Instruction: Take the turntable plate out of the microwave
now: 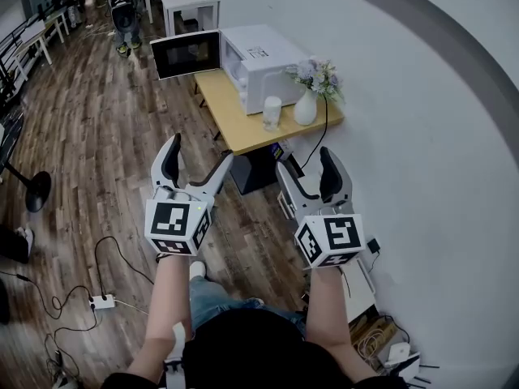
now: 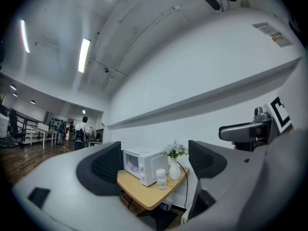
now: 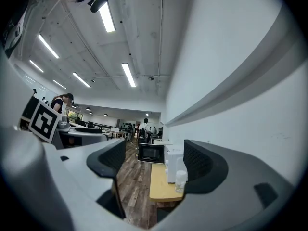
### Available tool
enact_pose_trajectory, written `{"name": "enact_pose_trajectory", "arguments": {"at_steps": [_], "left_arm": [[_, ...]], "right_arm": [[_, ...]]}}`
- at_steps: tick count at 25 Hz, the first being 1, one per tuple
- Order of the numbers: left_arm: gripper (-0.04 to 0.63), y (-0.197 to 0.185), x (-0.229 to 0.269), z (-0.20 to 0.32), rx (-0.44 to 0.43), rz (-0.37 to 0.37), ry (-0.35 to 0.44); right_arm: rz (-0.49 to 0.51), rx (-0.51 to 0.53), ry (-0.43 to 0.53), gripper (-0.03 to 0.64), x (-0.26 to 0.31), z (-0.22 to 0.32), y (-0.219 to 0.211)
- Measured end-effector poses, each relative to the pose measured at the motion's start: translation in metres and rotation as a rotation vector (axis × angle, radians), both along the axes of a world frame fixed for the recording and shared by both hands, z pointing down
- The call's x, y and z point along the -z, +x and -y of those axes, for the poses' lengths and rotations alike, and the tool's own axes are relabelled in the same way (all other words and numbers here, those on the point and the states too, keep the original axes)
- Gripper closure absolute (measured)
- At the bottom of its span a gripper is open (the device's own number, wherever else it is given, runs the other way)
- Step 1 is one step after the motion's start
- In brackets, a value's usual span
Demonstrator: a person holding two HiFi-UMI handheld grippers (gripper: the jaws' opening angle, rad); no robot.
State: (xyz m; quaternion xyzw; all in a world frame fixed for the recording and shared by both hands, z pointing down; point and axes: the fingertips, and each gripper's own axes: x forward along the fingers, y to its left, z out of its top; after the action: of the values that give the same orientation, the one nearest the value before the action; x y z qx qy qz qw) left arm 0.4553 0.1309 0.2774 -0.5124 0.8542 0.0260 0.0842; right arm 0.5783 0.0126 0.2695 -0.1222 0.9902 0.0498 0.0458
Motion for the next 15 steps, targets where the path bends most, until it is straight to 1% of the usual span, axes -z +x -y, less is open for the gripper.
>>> {"name": "enact_pose_trajectory", "arguments": {"at_steps": [7,15], "left_arm": [[0.172,-0.082,0.010,-0.005,-0.012,-0.003,0.013],[0.173,-0.169,-0.008,0.004,-0.065,-0.035,-0.007]], "right_arm": [[-0.003,-0.025,0.020,0.249,0.008,-0.006,-0.074],[-0.044,-0.070,0.009,0.249,-0.007,-0.002,-0.154]]}}
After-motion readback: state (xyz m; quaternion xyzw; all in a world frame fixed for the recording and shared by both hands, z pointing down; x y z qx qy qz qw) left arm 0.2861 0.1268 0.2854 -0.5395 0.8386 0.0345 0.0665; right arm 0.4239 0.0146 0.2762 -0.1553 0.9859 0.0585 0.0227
